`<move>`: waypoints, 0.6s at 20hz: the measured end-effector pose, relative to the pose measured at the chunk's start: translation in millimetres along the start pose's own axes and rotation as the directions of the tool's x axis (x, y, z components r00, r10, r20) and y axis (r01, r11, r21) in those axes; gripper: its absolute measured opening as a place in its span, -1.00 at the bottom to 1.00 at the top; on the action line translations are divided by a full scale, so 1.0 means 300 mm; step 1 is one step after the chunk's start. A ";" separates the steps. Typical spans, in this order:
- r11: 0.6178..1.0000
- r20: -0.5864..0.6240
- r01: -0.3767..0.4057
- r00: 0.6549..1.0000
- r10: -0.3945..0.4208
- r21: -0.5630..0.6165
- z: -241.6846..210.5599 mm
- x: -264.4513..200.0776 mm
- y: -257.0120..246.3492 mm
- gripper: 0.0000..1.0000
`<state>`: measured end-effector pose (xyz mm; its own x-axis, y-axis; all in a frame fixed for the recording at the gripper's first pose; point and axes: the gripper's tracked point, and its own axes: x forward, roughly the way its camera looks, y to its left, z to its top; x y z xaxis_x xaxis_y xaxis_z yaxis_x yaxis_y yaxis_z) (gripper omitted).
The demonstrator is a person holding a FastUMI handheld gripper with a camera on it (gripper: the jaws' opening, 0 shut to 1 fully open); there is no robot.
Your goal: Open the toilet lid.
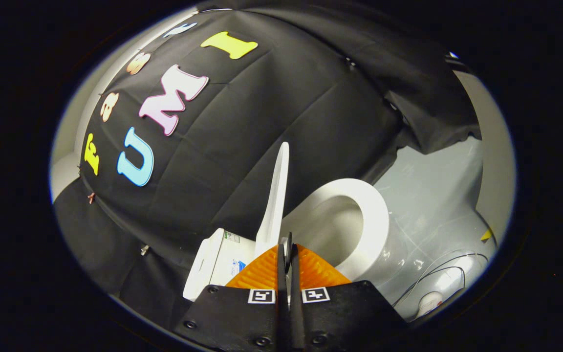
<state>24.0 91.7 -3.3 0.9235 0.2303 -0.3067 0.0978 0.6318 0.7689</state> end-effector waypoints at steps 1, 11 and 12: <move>1.000 0.008 0.012 1.000 -0.011 -0.010 0.007 -0.004 0.034 -0.89; 0.969 0.043 0.077 0.997 -0.069 -0.235 0.004 -0.031 0.299 -0.89; 0.964 0.053 0.077 0.996 -0.065 -0.253 0.004 -0.036 0.336 -0.88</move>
<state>24.4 152.0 78.3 0.9335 0.1492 -0.3261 0.0711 0.8144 0.5760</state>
